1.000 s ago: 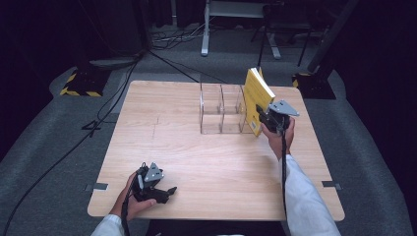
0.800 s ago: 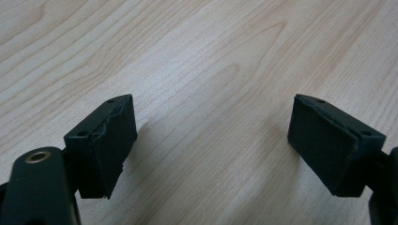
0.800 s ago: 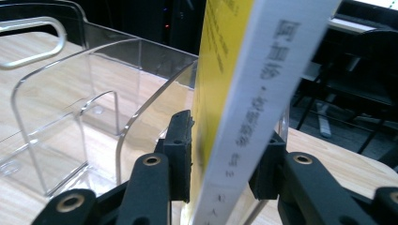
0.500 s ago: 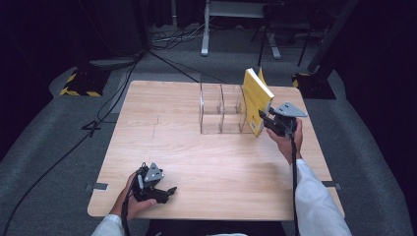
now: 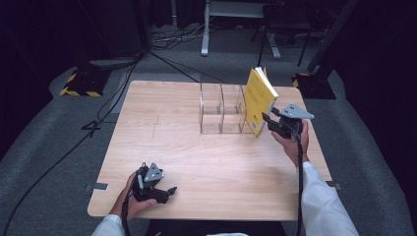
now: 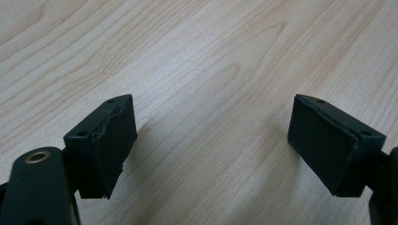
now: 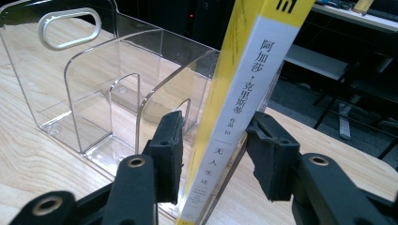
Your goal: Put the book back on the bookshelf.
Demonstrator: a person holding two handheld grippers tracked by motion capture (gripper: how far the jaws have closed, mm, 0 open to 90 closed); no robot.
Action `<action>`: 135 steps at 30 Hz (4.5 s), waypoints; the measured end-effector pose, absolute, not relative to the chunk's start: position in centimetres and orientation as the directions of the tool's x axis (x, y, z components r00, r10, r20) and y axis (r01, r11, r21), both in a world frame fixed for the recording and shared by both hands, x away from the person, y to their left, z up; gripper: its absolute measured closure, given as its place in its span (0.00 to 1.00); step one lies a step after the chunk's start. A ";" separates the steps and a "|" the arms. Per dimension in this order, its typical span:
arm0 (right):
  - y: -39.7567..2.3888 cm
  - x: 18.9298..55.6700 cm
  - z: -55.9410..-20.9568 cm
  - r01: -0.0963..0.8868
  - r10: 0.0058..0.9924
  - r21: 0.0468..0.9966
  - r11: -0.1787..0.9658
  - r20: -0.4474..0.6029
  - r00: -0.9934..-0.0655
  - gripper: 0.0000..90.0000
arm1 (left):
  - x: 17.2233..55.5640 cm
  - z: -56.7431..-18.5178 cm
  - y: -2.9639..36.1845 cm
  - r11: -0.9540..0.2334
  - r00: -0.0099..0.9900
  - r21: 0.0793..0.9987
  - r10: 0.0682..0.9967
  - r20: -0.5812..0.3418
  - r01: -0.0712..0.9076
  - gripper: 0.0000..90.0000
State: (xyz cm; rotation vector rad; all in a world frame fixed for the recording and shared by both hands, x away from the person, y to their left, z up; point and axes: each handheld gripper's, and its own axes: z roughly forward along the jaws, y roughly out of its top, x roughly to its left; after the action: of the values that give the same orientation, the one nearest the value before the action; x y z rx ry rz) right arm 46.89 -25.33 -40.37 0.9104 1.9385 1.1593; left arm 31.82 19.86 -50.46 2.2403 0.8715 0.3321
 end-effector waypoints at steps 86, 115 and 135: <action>-31.5 36.9 -46.5 0.347 0.697 0.727 0.593 -0.247 -0.673 0.39 | 31.8 -50.5 19.9 -0.529 0.741 0.691 0.672 -0.014 0.492 0.18; -37.2 32.1 -50.2 0.452 0.777 0.753 0.478 -0.123 -0.617 0.32 | 31.8 -50.5 19.9 -0.527 0.738 0.691 0.675 -0.013 0.494 0.18; -38.0 32.2 -50.4 0.521 0.806 0.749 0.410 -0.030 -0.591 0.26 | 31.8 -50.5 19.9 -0.528 0.738 0.691 0.674 -0.013 0.494 0.18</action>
State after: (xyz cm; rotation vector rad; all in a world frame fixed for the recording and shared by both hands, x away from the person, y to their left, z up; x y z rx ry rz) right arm 32.20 -37.99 -50.41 1.1376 2.2840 1.0083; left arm 31.77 19.85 -50.47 2.2397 0.8756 0.3347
